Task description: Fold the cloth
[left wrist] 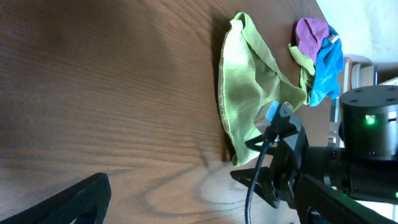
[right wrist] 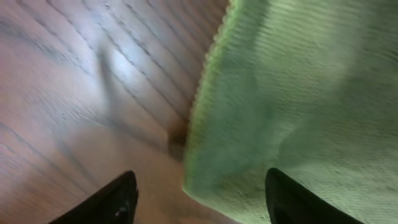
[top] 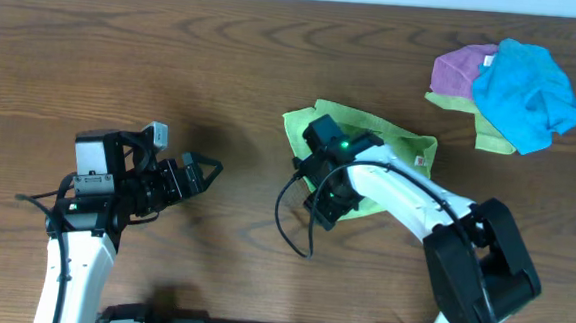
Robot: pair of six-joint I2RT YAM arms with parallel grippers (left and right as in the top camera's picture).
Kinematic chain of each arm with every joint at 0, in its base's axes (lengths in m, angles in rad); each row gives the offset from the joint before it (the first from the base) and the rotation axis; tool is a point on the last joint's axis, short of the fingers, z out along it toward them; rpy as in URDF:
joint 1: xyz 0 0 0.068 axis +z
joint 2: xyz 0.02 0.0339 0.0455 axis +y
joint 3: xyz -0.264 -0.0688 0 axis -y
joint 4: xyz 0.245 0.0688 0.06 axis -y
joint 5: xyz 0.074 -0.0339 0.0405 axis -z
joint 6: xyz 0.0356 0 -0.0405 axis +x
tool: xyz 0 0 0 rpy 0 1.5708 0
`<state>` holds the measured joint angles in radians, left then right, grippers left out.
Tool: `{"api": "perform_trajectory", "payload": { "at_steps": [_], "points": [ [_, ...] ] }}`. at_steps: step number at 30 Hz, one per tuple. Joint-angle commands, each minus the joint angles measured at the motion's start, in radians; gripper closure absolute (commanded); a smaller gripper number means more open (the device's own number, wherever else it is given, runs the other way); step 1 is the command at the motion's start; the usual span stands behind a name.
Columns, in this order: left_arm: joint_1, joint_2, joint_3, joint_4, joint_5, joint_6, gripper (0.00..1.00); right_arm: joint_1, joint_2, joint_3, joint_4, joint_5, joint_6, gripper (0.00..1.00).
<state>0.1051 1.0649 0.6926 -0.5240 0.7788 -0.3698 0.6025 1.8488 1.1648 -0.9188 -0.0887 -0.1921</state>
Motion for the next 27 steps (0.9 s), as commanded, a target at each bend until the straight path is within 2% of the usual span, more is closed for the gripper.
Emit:
{"api": "perform_trajectory", "payload": {
  "at_steps": [1,3,5,6,7,14,21,23,25,27],
  "points": [
    [0.006,-0.008,0.025,-0.003,0.008,0.007,0.05,0.013,0.032,-0.025,0.015,0.013,-0.004,0.41],
    [0.006,-0.008,0.025,-0.003,0.009,0.007,0.05,0.013,0.053,-0.034,0.018,0.014,-0.004,0.50],
    [0.006,-0.008,0.025,-0.003,0.009,0.007,0.05,0.013,0.069,-0.035,0.018,0.015,-0.004,0.66],
    [0.006,-0.008,0.025,-0.003,0.009,0.007,0.04,0.014,0.071,-0.035,0.018,0.028,-0.003,0.86],
    [0.006,-0.008,0.025,-0.003,0.009,0.007,0.05,0.016,0.070,-0.034,0.016,0.043,-0.003,0.99],
    [0.006,-0.008,0.025,-0.003,0.007,0.007,0.05,0.066,0.022,0.082,-0.117,0.117,0.034,0.99],
    [0.006,-0.008,0.025,-0.002,-0.001,0.008,0.05,0.196,-0.011,0.267,-0.227,-0.029,-0.034,0.99],
    [0.006,-0.008,0.025,-0.002,-0.003,0.008,0.04,0.233,-0.011,0.281,-0.179,-0.031,-0.032,0.83],
    [0.006,-0.008,0.025,-0.002,-0.004,0.008,0.05,0.257,-0.011,0.280,-0.122,-0.031,-0.014,0.54],
    [0.006,-0.008,0.025,-0.002,-0.004,0.010,0.05,0.270,-0.010,0.280,-0.069,0.002,0.017,0.45]
  ]
}}
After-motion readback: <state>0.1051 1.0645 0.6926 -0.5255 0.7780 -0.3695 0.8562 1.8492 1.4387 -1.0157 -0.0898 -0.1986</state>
